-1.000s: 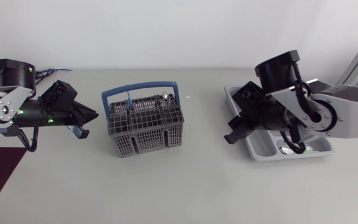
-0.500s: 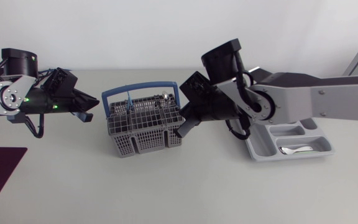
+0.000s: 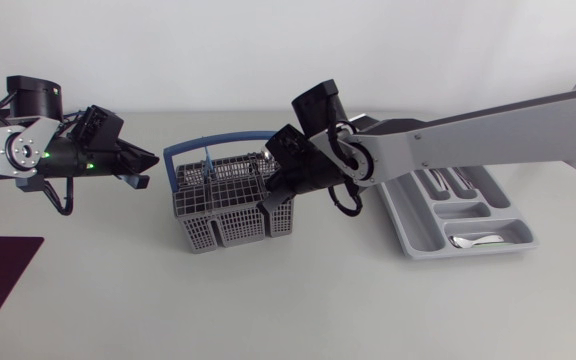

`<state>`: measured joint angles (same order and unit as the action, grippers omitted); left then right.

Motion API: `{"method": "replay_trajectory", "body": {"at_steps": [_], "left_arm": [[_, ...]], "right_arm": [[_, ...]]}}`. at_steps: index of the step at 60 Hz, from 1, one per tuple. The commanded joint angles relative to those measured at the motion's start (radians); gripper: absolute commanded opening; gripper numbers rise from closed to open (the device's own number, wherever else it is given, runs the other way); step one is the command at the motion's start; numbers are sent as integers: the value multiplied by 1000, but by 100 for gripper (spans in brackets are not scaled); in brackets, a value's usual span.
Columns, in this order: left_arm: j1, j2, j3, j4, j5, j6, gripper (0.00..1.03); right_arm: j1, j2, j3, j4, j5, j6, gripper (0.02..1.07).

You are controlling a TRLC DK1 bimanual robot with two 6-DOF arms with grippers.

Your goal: Unload the cutlery basket into the drawer organizer.

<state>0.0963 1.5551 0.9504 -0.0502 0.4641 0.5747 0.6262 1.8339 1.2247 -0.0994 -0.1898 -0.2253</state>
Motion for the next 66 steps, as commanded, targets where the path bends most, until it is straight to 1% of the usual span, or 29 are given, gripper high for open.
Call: {"method": "replay_trajectory", "body": {"at_steps": [1, 12, 18, 23, 34, 36, 39, 51, 57, 66], "left_arm": [[5, 39, 37, 6, 10, -24, 26], [0, 80, 90, 6, 10, -39, 26], [2, 118, 143, 1, 10, -53, 26], [5, 154, 195, -23, 16, -64, 26], [-18, 229, 264, -54, 39, -82, 26], [-23, 237, 274, -66, 48, -84, 26], [-26, 249, 289, -91, 91, -84, 26], [-21, 258, 309, -152, 173, -75, 26], [-12, 255, 304, -175, 197, -59, 26], [-6, 240, 278, -209, 205, -15, 26]], "right_arm": [[-6, 36, -1, -26, -3, 24, 8], [4, -88, -28, -28, -2, 32, 8], [18, -159, -42, -68, -2, 30, 8], [32, -199, -87, -82, -3, 24, 8], [56, -255, -211, -82, -25, -2, 8], [58, -255, -222, -80, -28, -3, 8], [63, -255, -243, -77, -30, -9, 8], [63, -202, -257, -43, -31, -13, 8], [63, -168, -240, -33, -31, -13, 8], [41, -120, -195, -29, -19, -16, 8]]}}
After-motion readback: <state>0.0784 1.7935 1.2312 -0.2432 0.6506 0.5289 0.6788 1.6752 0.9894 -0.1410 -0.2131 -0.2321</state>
